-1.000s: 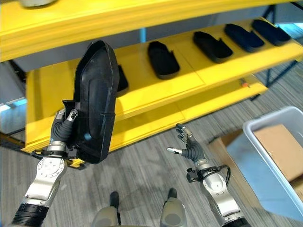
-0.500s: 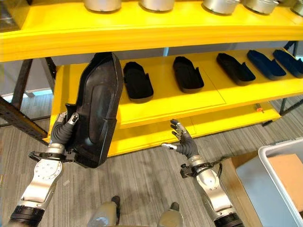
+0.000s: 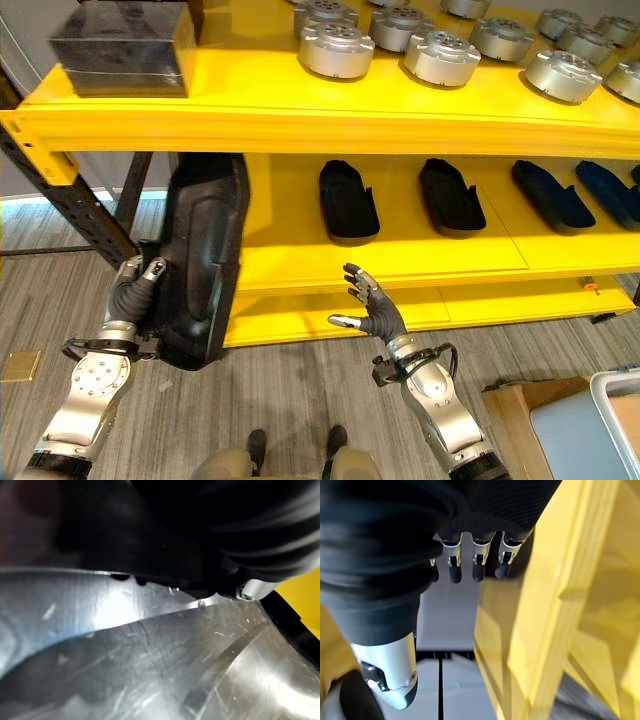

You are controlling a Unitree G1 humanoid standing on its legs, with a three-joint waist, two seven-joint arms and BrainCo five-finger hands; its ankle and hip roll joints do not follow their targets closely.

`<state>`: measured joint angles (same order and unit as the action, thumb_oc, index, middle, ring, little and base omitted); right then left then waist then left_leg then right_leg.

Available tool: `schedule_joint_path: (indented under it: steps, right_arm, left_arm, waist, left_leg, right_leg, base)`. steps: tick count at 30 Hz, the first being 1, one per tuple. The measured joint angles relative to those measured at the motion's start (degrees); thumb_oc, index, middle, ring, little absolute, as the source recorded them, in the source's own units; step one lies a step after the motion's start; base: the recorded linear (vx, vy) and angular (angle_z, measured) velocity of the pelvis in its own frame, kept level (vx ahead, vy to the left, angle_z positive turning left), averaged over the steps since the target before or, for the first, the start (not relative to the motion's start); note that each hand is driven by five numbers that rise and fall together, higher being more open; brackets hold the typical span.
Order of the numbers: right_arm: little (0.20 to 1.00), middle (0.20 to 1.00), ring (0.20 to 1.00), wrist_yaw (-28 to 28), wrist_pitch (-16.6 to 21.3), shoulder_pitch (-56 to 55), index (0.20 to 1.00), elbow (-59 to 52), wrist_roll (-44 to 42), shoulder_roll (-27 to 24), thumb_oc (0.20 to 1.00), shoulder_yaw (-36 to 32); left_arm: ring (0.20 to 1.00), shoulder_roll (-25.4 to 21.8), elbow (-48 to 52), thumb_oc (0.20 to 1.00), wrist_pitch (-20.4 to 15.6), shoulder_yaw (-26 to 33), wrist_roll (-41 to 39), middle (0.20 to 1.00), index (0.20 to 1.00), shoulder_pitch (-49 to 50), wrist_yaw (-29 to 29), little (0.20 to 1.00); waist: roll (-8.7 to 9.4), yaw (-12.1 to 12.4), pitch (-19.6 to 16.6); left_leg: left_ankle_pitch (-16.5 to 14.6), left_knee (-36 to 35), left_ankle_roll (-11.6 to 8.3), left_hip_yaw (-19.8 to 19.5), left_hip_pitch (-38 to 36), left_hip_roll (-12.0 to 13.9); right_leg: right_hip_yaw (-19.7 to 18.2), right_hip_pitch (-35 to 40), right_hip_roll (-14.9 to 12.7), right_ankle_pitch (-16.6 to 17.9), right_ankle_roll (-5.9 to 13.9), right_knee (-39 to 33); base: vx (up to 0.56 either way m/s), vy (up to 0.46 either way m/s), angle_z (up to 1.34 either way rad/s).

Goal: Move parts from the plastic box to the shelf.

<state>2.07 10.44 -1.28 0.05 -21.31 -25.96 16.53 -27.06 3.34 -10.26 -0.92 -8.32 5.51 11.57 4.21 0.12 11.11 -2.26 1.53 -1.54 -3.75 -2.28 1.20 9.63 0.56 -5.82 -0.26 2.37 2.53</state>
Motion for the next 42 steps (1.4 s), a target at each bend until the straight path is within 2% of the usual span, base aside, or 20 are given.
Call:
schedule_joint_path:
  steps: [5, 11, 12, 13, 15, 16, 19, 20, 21, 22, 23, 24, 25, 26, 28, 29, 33, 35, 41, 42]
  right_arm:
    - [1.0, 1.0, 1.0, -0.05, 0.0, 0.39, 1.0, 0.02, -0.03, 0.0, 1.0, -0.51]
    - [1.0, 1.0, 1.0, 0.06, 0.01, 0.57, 1.0, 0.1, -0.45, 0.08, 1.0, -0.34]
    - [1.0, 1.0, 1.0, 0.06, 0.19, 1.36, 1.0, 1.28, -0.71, 0.19, 1.0, 0.08]
    - [1.0, 1.0, 1.0, 0.06, 0.18, 1.63, 1.0, 1.5, -1.06, -0.07, 1.0, 0.05]
    - [1.0, 1.0, 1.0, -0.03, 0.26, 1.82, 1.0, 1.52, -1.41, -0.6, 1.0, -0.2]
    - [1.0, 1.0, 1.0, -0.06, 0.28, 1.99, 1.0, 1.6, -1.61, -0.62, 1.0, -0.3]
    - [1.0, 1.0, 1.0, -0.61, 0.35, 2.29, 1.0, 1.47, -1.61, 0.63, 1.0, -0.42]
    - [1.0, 1.0, 1.0, -1.27, 0.43, 3.08, 1.0, 1.8, -1.6, 0.51, 1.0, -0.74]
    - [1.0, 1.0, 1.0, -1.76, 0.45, 3.75, 1.0, 2.14, -1.6, 0.45, 1.0, -1.05]
    - [1.0, 1.0, 1.0, -2.06, 0.54, 3.92, 1.0, 2.0, -1.6, -0.05, 1.0, -1.4]
    - [1.0, 1.0, 1.0, -2.35, 0.6, 3.56, 1.0, 1.97, -1.6, -0.51, 1.0, -2.01]
    - [1.0, 1.0, 1.0, -2.46, 0.53, 3.09, 1.0, 2.25, -1.62, 0.34, 1.0, -2.05]
    - [1.0, 1.0, 1.0, -2.41, 0.53, 2.68, 1.0, 2.23, -1.6, 0.42, 1.0, -1.45]
    - [1.0, 1.0, 1.0, -2.25, 0.52, 2.3, 1.0, 2.22, -1.6, 0.67, 1.0, 0.31]
    - [1.0, 1.0, 1.0, -1.73, 0.53, 1.97, 1.0, 2.06, -1.58, 2.59, 1.0, 2.27]
    - [1.0, 1.0, 1.0, -1.51, 0.52, 1.89, 1.0, 2.04, -1.58, 3.01, 1.0, 2.27]
    - [1.0, 1.0, 1.0, -1.02, 0.46, 2.36, 1.0, 2.07, -1.6, 3.0, 1.0, 2.21]
    - [1.0, 1.0, 1.0, -0.49, 0.3, 2.55, 1.0, 2.04, -1.6, 2.99, 1.0, 2.44]
    - [1.0, 1.0, 1.0, 0.04, -0.09, 0.94, 1.0, 2.11, -1.61, 2.22, 1.0, 4.56]
    - [1.0, 1.0, 1.0, 0.06, -0.11, 1.1, 1.0, 2.09, -1.61, 2.25, 1.0, 5.0]
  left_arm:
    - [0.2, 0.1, 0.0, 0.2, -0.01, -1.08, 0.04, 0.2, 0.2, -1.39, -0.03, 0.2]
    - [0.2, 1.27, 0.0, 0.2, -0.02, -1.29, 0.05, 0.2, 0.2, -2.27, -0.03, 0.2]
    - [0.2, 1.36, 0.0, 0.2, -0.04, -1.3, -0.01, 0.2, 0.2, -2.69, 0.01, 0.2]
    - [0.2, 1.53, -0.17, 0.2, -0.03, -1.42, -0.01, 0.2, 0.2, -3.35, 0.01, 0.2]
    - [0.2, 1.54, -0.37, 0.2, -0.05, -1.72, -0.04, 0.2, 0.2, -4.8, 0.0, 0.2]
    - [0.2, 1.45, -0.74, 0.2, -0.08, -1.68, -0.05, 0.2, 0.2, -5.96, 0.02, 0.2]
    - [0.2, 1.64, -0.74, 0.2, -0.16, -1.12, -0.16, 0.2, 0.2, -7.36, 0.41, 0.2]
    - [0.2, 1.87, -1.23, 0.2, -0.19, -1.82, -0.16, 0.2, 0.2, -7.52, 0.83, 0.2]
    - [0.2, 1.91, -1.73, 0.2, -0.16, -2.49, -0.13, 0.2, 0.2, -7.54, 1.0, 0.2]
    - [0.2, 1.98, -1.87, 0.2, -0.16, -3.07, -0.07, 0.2, 0.2, -7.58, 1.0, 0.2]
    - [0.2, 2.0, -1.84, 0.2, -0.16, -3.63, 0.04, 0.2, 0.2, -8.09, 0.95, 0.2]
    - [0.2, 1.44, -1.93, 0.2, -0.18, -3.48, 0.22, 0.2, 0.2, -9.23, 1.07, 0.2]
    - [0.2, 1.29, -1.93, 0.2, -0.18, -3.38, 0.19, 0.2, 0.2, -9.79, 1.43, 0.2]
    - [0.2, 0.9, -1.95, 0.2, -0.17, -3.31, 0.24, 0.2, 0.2, -10.88, 2.35, 0.2]
    - [0.2, -0.61, -1.95, 0.2, -0.2, -2.81, 0.37, 0.2, 0.2, -12.02, 2.75, 0.2]
    - [0.2, -0.97, -2.61, 0.2, -0.25, -3.1, 0.56, 0.2, 0.2, -12.57, 2.91, 0.2]
    - [0.2, -0.57, -5.3, 0.2, -0.33, -4.42, 0.78, 0.2, 0.2, -14.4, 4.88, 0.2]
    - [0.2, -0.62, -7.98, 0.2, -0.15, -4.66, 0.9, 0.2, 0.2, -16.94, 5.34, 0.2]
    - [0.2, 1.45, -14.71, 0.2, 1.01, -6.36, 0.95, 0.2, 0.2, -21.99, 9.94, 0.2]
    - [0.2, 1.99, -17.0, 0.2, 1.04, -6.85, 0.92, 0.2, 0.2, -23.89, 10.56, 0.2]
  waist:
    - [-0.07, -2.58, -0.1]
    - [0.19, -2.42, 0.11]
    - [1.13, -1.6, 0.75]
    - [1.37, -0.91, 1.77]
    - [0.97, -0.82, 3.06]
    - [1.03, -0.99, 3.94]
    - [1.6, -1.6, 4.65]
    - [0.58, -1.69, 5.19]
    - [-0.81, -2.12, 5.41]
    - [-2.74, -2.5, 5.6]
    - [-4.79, -3.16, 5.49]
    - [-3.55, -2.99, 5.83]
    - [-2.5, -2.83, 5.69]
    - [-0.38, -2.54, 5.25]
    - [1.76, -2.14, 3.92]
    - [2.02, -1.95, 3.75]
    - [2.08, -1.47, 3.58]
    - [2.14, -2.4, 3.27]
    - [1.9, -5.86, -0.84]
    - [1.89, -5.7, -0.85]
  left_leg:
    - [0.87, -1.61, -1.37, 0.18, -0.78, 1.96]
    - [0.86, -0.93, -1.63, 0.02, -0.11, 2.13]
    - [0.1, 6.12, -3.37, -0.44, 4.28, 1.38]
    - [0.25, 10.06, -4.09, -1.56, 6.72, 0.85]
    - [-0.17, 12.0, -4.63, -3.85, 9.31, 0.85]
    - [-1.03, 13.2, -4.16, -5.04, 10.5, 1.79]
    - [-1.15, 7.27, -3.83, 0.35, 10.52, 12.06]
    - [-0.88, 4.34, -4.19, 0.54, 8.93, 14.3]
    - [-0.81, 1.65, -4.17, 1.03, 6.65, 14.8]
    - [-0.42, 0.52, -3.6, 1.97, 5.02, 14.47]
    - [0.77, 0.1, -4.02, 2.86, 4.05, 13.83]
    - [1.48, 0.12, -6.56, 3.6, 3.59, 12.25]
    - [1.46, 0.13, -6.49, 4.17, 3.54, 10.65]
    - [1.2, 0.72, -5.85, 6.11, 3.16, 8.18]
    - [0.44, 1.55, -4.53, 6.89, 2.65, 6.25]
    - [0.32, 1.44, -4.35, 7.36, 1.96, 5.97]
    - [-0.09, 1.02, -4.32, 8.42, 0.31, 6.1]
    - [0.06, 0.76, -4.57, 8.98, -0.08, 7.0]
    - [0.91, -1.36, -5.89, 10.71, -1.1, 9.42]
    - [0.97, -1.45, -5.93, 10.98, -1.18, 9.6]
  right_leg:
    - [0.76, 0.8, 1.97, -0.37, -0.54, -0.96]
    - [0.83, 0.87, 2.42, -0.83, -1.04, -1.49]
    - [1.28, -0.39, 2.14, -1.56, -1.49, -0.32]
    - [1.86, -0.7, 1.46, -1.65, -1.54, 0.23]
    - [2.74, -2.0, 0.87, -2.3, -2.66, 1.72]
    - [4.38, -2.07, 0.52, -2.29, -3.47, 1.61]
    - [4.93, -4.25, -0.09, -2.57, -3.06, 3.65]
    - [4.12, -5.16, -0.65, -2.78, -1.7, 5.15]
    - [3.03, -5.99, -0.98, -2.98, -1.01, 6.26]
    - [2.31, -6.33, -1.09, -2.67, 0.13, 6.57]
    - [2.22, -6.52, -1.17, -2.21, 1.29, 6.57]
    - [1.49, -6.86, -2.95, -1.25, 2.42, 6.51]
    - [0.42, -6.81, -4.31, -0.33, 3.25, 5.63]
    - [-0.96, -6.09, -6.55, 1.72, 4.12, 3.32]
    - [-0.88, -4.45, -8.18, 3.9, 4.56, 0.62]
    - [-1.0, -3.62, -8.39, 4.17, 4.83, -0.06]
    - [-1.15, -1.99, -7.73, 4.48, 5.53, -1.84]
    - [-1.6, -2.0, -6.72, 4.67, 5.43, -2.0]
    - [-2.63, -2.2, -4.12, 5.73, 4.46, -4.18]
    - [-2.65, -2.31, -3.96, 5.83, 4.38, -4.24]
  base:
    - [0.06, -0.084, 0.03]
    - [-0.02, -0.104, 0.05]
    - [-0.14, -0.058, 0.21]
    - [-0.08, 0.008, 0.33]
    - [0.05, 0.082, 0.43]
    - [0.06, 0.073, 0.53]
    - [0.07, 0.223, 0.28]
    - [0.06, 0.203, -0.23]
    - [0.06, 0.187, -0.33]
    - [0.07, 0.175, -0.36]
    - [0.07, 0.162, -0.31]
    - [0.07, 0.157, -0.23]
    - [0.07, 0.149, -0.31]
    - [0.05, 0.127, -0.29]
    - [0.07, 0.135, -0.16]
    - [0.05, 0.092, -0.1]
    - [0.03, 0.03, -0.13]
    - [0.03, -0.002, -0.21]
    - [0.02, -0.02, -0.15]
    - [-0.01, -0.048, -0.19]
